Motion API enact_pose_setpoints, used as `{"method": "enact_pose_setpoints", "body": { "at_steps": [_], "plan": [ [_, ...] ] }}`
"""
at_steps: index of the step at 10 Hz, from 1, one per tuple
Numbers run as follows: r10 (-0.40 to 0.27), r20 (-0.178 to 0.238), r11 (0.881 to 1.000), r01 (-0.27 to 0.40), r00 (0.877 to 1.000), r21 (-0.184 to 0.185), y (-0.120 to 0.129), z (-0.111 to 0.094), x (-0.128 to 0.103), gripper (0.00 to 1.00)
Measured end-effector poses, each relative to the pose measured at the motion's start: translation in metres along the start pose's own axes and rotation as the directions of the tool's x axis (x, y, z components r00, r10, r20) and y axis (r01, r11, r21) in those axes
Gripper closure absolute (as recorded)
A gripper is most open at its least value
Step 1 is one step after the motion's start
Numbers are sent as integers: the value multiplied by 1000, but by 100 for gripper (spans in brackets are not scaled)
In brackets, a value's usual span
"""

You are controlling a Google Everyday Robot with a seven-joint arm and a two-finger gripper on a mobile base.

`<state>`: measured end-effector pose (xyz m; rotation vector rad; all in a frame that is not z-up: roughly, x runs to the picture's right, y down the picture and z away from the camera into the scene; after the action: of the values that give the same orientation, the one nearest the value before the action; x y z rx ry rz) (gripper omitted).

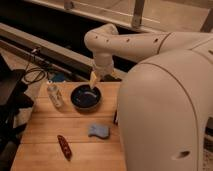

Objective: Move the arm in a circular motion

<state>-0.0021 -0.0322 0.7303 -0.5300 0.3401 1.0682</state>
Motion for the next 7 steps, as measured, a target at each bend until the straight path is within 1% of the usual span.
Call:
{"method": "enact_pose_setpoints", "body": {
  "at_steps": [1, 3, 4, 7],
  "plan": [
    [-12, 4, 1000, 12, 1000, 1, 7, -1, 2, 20],
    [-27, 3, 1000, 27, 1000, 16, 15, -5, 11, 20],
    [-31, 4, 999, 31, 999, 17, 18, -6, 13, 20],
    [14, 16, 1000, -14, 1000, 23, 14, -12, 22, 20]
  ]
}}
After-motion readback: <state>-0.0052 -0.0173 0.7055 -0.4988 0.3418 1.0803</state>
